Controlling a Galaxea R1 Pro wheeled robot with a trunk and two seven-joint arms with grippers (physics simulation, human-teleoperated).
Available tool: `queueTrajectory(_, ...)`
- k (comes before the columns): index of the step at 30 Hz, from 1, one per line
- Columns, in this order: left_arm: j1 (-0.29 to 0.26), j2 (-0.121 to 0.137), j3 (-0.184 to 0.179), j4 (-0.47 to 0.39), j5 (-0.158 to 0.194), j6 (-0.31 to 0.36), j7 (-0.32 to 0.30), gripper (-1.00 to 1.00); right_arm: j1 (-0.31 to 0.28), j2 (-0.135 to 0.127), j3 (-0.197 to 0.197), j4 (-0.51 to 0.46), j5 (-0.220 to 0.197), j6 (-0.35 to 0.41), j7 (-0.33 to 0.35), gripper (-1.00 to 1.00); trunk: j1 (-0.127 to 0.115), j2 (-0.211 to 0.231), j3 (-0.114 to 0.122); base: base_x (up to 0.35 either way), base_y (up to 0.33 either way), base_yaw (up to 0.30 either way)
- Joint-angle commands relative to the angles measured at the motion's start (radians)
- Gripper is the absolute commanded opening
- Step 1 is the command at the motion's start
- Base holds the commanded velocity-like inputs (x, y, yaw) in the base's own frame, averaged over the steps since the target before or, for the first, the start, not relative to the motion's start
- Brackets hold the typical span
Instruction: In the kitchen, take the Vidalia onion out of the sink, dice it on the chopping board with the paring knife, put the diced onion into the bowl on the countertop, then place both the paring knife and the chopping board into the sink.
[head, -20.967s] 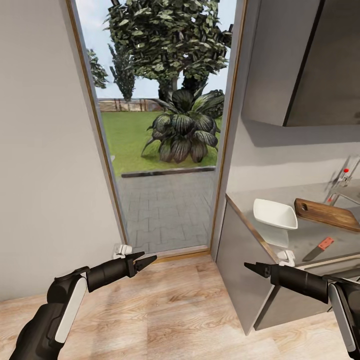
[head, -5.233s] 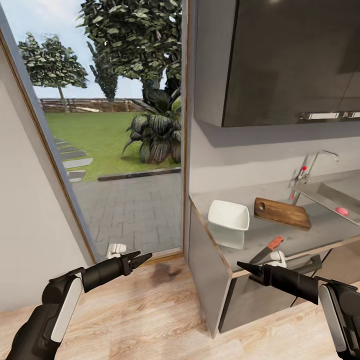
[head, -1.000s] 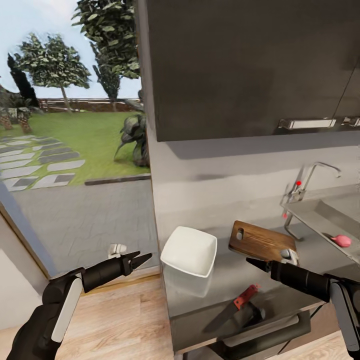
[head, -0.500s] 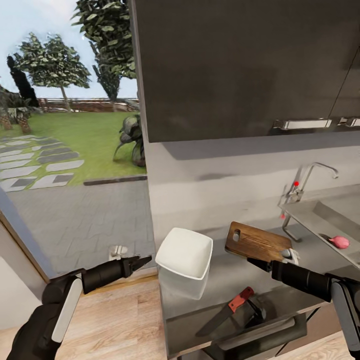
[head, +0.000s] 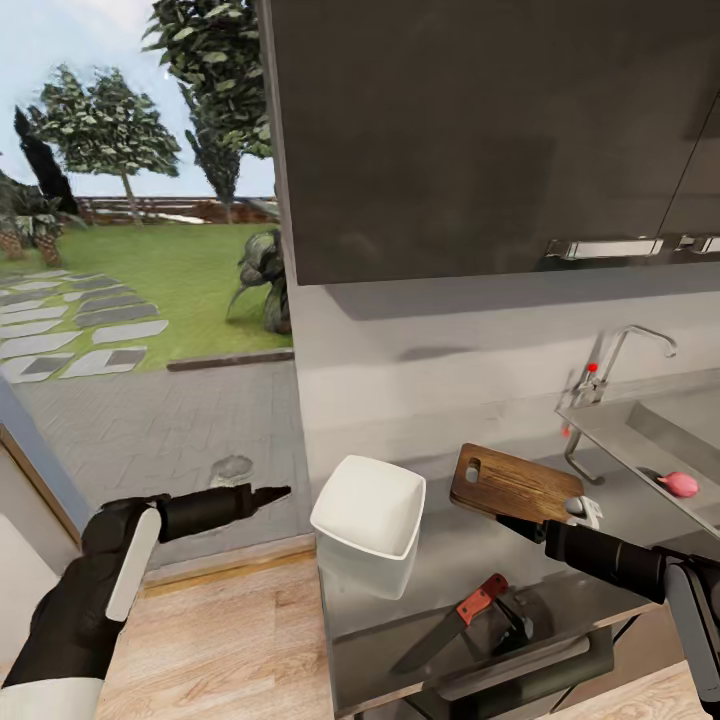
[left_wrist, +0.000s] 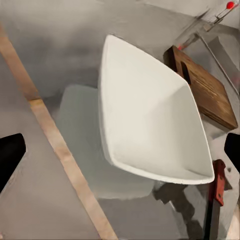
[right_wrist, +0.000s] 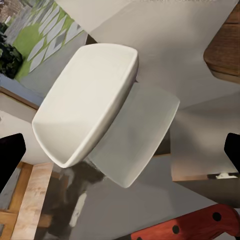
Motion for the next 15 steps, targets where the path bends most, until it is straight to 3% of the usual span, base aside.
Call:
queueTrajectory(1,-0.011,0.000,0.001,0.001,-0.005,0.006,0.001,1.00,-0.001,0.000,-0.001,0.000,0.002,0.004,0.005,1.00,0.000,-0.002,-0.002,0.000,0.000,0.000)
queueTrajectory(6,-0.076,-0.003,0.001,0.015,-0.002,0.014,0.029,1.00,-0.001,-0.001,-0.001,0.000,0.002,0.004,0.005,1.00,0.000,-0.002,-0.002,0.000,0.000,0.000)
queueTrajectory(10,-0.170,-0.012,0.001,0.103,-0.002,0.016,0.036,1.00,-0.001,-0.002,-0.001,0.000,0.002,0.004,0.005,1.00,0.000,-0.002,-0.002,0.000,0.000,0.000)
queueTrajectory(12,-0.188,-0.014,0.000,0.126,-0.003,0.016,0.041,1.00,-0.001,-0.002,-0.001,0.000,0.003,0.004,0.004,1.00,0.000,-0.002,-0.002,0.000,0.000,0.000)
queueTrajectory(14,-0.253,-0.054,-0.005,0.241,-0.007,0.014,0.130,1.00,-0.001,-0.003,-0.001,0.001,0.002,0.004,0.005,1.00,0.000,-0.002,-0.002,0.000,0.000,0.000)
queueTrajectory(15,-0.262,-0.071,-0.006,0.256,-0.009,0.013,0.156,1.00,-0.001,-0.003,-0.001,0.001,0.002,0.004,0.005,1.00,0.000,-0.002,-0.002,0.000,0.000,0.000)
